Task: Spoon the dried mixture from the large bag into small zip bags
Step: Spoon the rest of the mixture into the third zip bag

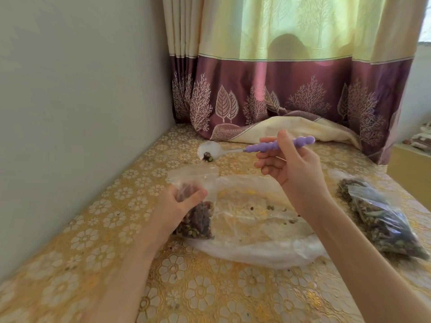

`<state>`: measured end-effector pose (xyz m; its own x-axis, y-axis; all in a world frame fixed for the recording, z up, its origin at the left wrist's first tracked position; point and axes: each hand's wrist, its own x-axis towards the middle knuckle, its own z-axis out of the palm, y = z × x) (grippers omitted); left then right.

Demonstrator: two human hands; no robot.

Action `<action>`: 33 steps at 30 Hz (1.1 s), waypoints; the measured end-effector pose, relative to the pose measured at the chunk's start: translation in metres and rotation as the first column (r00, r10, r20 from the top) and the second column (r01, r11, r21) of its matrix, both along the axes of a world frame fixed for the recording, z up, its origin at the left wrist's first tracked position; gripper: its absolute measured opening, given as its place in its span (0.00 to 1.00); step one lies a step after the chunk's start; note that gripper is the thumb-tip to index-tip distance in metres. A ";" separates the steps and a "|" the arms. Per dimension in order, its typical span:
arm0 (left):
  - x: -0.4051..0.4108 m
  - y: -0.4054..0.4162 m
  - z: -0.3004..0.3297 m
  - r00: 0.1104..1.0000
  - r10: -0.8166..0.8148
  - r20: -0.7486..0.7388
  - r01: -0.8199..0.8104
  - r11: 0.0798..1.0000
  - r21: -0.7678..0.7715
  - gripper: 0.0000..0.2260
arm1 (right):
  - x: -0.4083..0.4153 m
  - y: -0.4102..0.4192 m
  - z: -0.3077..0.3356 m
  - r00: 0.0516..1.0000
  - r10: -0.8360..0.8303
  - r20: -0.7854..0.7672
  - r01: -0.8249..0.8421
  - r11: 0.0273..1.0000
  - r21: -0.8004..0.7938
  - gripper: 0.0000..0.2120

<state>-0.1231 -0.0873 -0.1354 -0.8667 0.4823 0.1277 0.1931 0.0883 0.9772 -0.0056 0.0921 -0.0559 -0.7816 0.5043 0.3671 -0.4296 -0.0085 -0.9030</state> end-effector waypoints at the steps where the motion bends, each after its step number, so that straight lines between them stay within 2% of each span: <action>1: -0.001 0.000 -0.001 1.000 -0.005 0.005 0.005 1.000 0.001 0.35 | -0.001 -0.002 0.000 0.999 0.034 0.012 -0.035 0.999 0.023 0.16; 5: -0.004 0.000 -0.004 0.999 -0.023 0.033 0.022 1.000 0.010 0.32 | -0.003 -0.006 -0.001 0.991 0.123 0.051 -0.127 0.988 0.086 0.12; 8: -0.004 0.000 -0.004 0.998 -0.059 0.001 0.059 0.998 0.019 0.30 | 0.001 -0.006 -0.002 0.993 0.118 0.029 -0.120 0.988 0.092 0.12; 12: -0.004 0.000 -0.006 0.998 -0.054 -0.039 0.053 0.998 -0.025 0.27 | 0.009 0.006 -0.006 0.999 -0.035 -0.013 0.035 0.999 0.028 0.15; 14: -0.002 0.001 -0.006 0.995 -0.045 -0.090 0.041 0.998 -0.045 0.21 | 0.017 0.018 -0.013 0.987 -0.162 0.007 0.162 0.986 0.030 0.18; 16: 0.000 0.002 -0.006 0.992 -0.035 -0.121 0.031 0.999 -0.033 0.15 | 0.026 0.031 -0.023 0.951 -0.304 0.057 0.297 0.949 0.111 0.19; 18: 0.001 0.003 -0.007 0.990 -0.029 -0.135 0.023 0.999 -0.043 0.16 | 0.034 0.044 -0.034 0.898 -0.427 0.104 0.395 0.888 0.235 0.21; 21: 0.001 0.004 -0.007 0.988 -0.032 -0.152 0.027 0.999 -0.034 0.15 | 0.044 0.061 -0.049 0.787 -0.606 0.116 0.499 0.736 0.457 0.24; 23: 0.002 0.004 -0.007 0.986 -0.035 -0.163 0.031 0.999 -0.031 0.14 | 0.049 0.071 -0.054 0.732 -0.675 0.094 0.540 0.658 0.525 0.24; 24: 0.002 0.004 -0.007 0.985 -0.030 -0.168 0.025 0.999 -0.035 0.14 | 0.051 0.074 -0.056 0.723 -0.684 0.094 0.545 0.649 0.530 0.24; 29: 0.003 0.006 -0.008 0.984 -0.016 -0.178 0.009 0.999 -0.042 0.13 | 0.051 0.084 -0.063 0.718 -0.676 0.167 0.514 0.676 0.528 0.25; 33: 0.002 0.006 -0.009 0.986 -0.008 -0.169 0.001 0.999 -0.041 0.12 | 0.044 0.087 -0.067 0.734 -0.631 0.251 0.505 0.754 0.420 0.25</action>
<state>-0.1211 -0.0818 -0.1444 -0.8323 0.4936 0.2523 0.3554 0.1258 0.9262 0.0388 0.1795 -0.1233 -0.4859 0.8067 0.3363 0.0904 0.4291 -0.8987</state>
